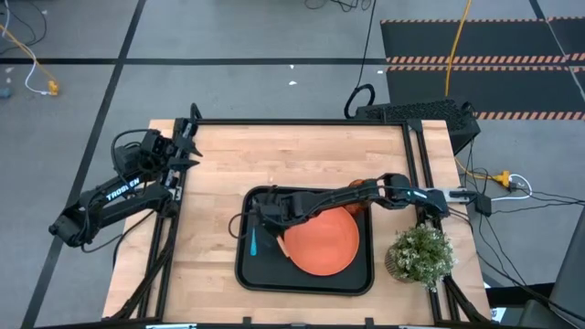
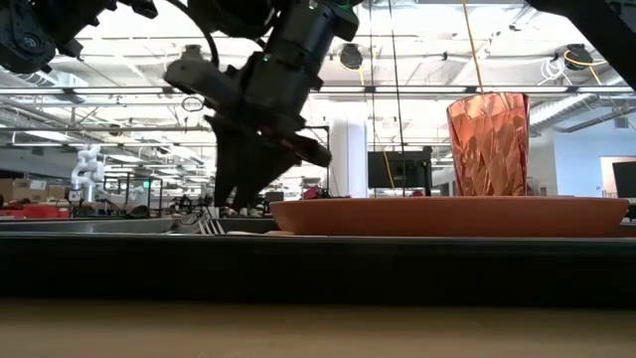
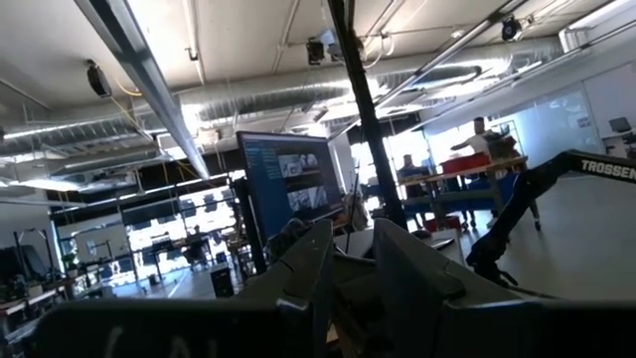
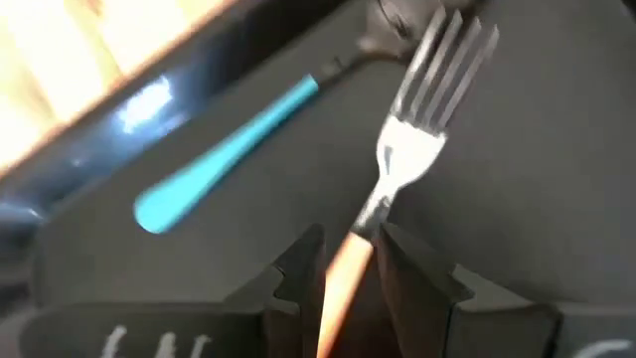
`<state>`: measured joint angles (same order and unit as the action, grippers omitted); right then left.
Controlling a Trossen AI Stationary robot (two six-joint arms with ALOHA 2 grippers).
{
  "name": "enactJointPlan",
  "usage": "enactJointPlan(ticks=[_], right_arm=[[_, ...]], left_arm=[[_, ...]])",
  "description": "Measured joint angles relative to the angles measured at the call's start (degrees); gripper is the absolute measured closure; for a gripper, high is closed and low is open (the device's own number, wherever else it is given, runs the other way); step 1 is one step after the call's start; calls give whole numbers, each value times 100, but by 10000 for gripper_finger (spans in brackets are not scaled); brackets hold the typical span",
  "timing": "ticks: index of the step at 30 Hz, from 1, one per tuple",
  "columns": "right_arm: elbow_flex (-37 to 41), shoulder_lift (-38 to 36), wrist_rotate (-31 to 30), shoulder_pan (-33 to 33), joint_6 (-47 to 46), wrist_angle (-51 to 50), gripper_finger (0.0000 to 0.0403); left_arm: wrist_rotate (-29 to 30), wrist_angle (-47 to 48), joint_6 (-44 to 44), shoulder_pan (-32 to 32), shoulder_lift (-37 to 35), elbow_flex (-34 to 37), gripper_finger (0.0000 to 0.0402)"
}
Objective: Pick and place plate/cup/fork/spoon on tray
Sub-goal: Put the pink fork on the black serving tray
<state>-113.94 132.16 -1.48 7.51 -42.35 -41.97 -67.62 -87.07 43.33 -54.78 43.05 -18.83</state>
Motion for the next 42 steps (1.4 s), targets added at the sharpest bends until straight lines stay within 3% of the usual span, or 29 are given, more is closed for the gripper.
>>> enactJointPlan(ticks=[9, 17, 24, 35, 42], right_arm=[[71, 9, 24, 74, 408, 12, 306], [90, 9, -12, 120, 661, 106, 234], [643, 9, 71, 155, 721, 963, 194], [900, -2, 133, 125, 470, 1176, 221], [902, -2, 32, 71, -402, 1134, 257]], left_arm=[[1, -2, -9, 1, 0, 0, 321], [1, -2, -7, -1, 0, 0, 321], [1, 0, -5, -1, 0, 0, 321], [2, 0, -59, 1, 0, 0, 321], [3, 2, -61, -1, 0, 0, 321]])
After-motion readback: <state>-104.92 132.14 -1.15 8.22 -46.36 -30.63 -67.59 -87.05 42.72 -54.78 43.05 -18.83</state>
